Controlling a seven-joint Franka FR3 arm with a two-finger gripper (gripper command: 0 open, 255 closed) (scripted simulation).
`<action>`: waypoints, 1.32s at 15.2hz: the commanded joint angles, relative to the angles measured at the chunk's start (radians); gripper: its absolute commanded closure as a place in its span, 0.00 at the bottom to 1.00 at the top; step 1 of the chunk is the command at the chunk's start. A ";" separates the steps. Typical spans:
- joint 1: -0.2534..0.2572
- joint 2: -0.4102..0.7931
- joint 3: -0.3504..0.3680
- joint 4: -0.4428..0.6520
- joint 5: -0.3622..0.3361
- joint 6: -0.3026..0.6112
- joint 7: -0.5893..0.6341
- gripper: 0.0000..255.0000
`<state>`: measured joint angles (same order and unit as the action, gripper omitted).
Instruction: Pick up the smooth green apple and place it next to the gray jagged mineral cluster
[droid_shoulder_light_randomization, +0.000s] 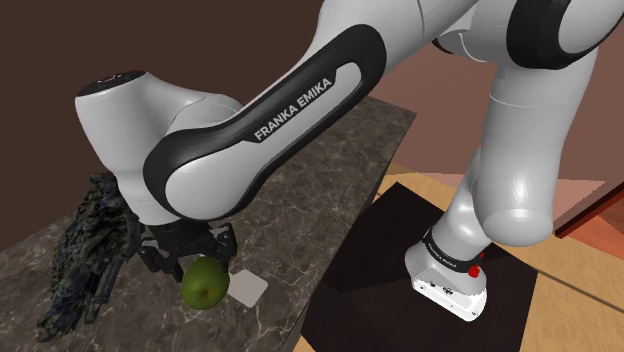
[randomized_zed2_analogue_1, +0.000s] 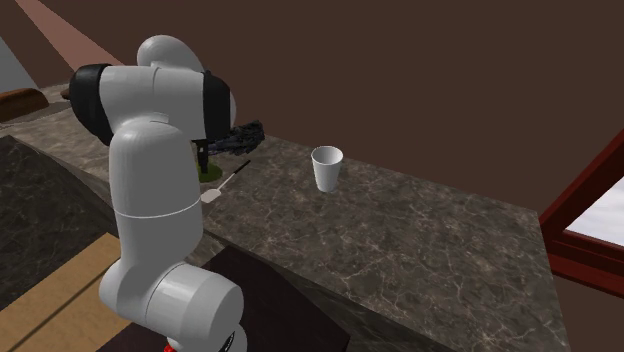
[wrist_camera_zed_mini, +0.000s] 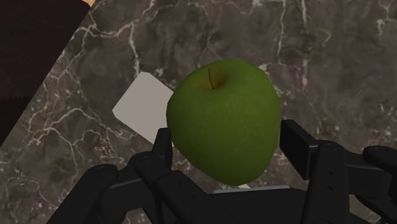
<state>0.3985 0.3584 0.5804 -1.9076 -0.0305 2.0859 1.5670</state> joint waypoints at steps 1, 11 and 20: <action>0.000 0.000 0.000 0.000 0.000 0.001 0.000 1.00; -0.009 -0.024 0.005 0.040 0.013 -0.061 -0.009 0.00; -0.015 -0.041 0.008 0.080 0.023 -0.117 -0.016 0.00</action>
<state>0.3830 0.3168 0.5884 -1.8279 -0.0077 1.9692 1.5513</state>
